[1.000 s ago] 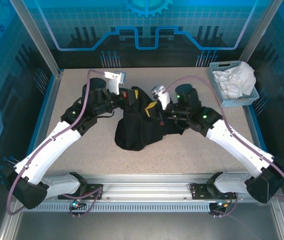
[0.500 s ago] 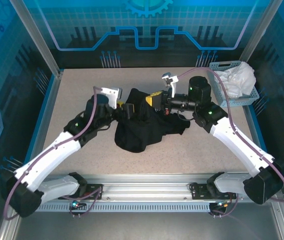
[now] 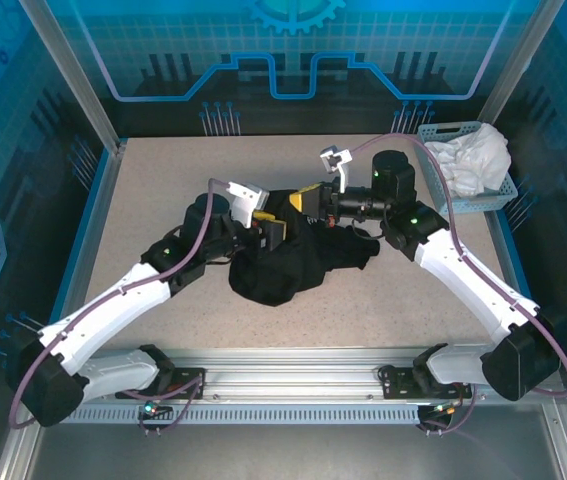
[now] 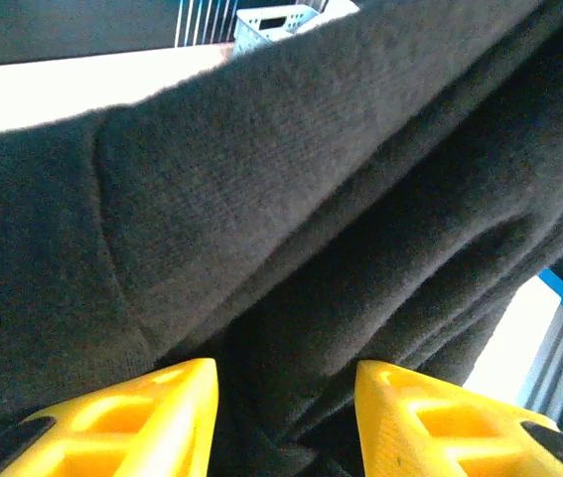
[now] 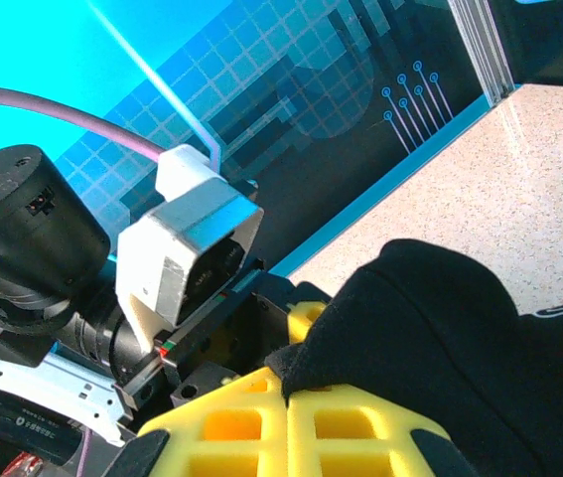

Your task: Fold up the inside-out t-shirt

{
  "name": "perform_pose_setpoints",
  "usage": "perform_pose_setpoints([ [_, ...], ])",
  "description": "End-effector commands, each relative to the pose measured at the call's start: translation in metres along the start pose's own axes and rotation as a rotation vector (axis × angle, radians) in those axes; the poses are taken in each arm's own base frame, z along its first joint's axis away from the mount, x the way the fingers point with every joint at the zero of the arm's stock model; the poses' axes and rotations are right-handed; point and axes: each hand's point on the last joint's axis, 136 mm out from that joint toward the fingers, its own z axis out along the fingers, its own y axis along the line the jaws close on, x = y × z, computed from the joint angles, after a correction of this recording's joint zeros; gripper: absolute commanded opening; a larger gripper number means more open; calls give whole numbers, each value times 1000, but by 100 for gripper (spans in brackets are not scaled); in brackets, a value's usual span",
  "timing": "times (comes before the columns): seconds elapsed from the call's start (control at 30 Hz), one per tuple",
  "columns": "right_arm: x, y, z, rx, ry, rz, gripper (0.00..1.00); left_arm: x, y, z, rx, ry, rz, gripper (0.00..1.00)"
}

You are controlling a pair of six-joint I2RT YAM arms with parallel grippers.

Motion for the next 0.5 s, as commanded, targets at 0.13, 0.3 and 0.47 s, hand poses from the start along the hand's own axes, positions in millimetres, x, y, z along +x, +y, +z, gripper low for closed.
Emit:
perform_pose_setpoints([
  [0.13,-13,7,-9,-11,-26,-23,0,-25,-24,6,113,-51,37,20],
  [0.3,-9,-14,-14,102,-11,14,0,-34,-28,3,134,-65,-6,0],
  [0.47,2,-77,-30,489,93,41,11,-44,-32,-17,189,-33,-306,0],
])
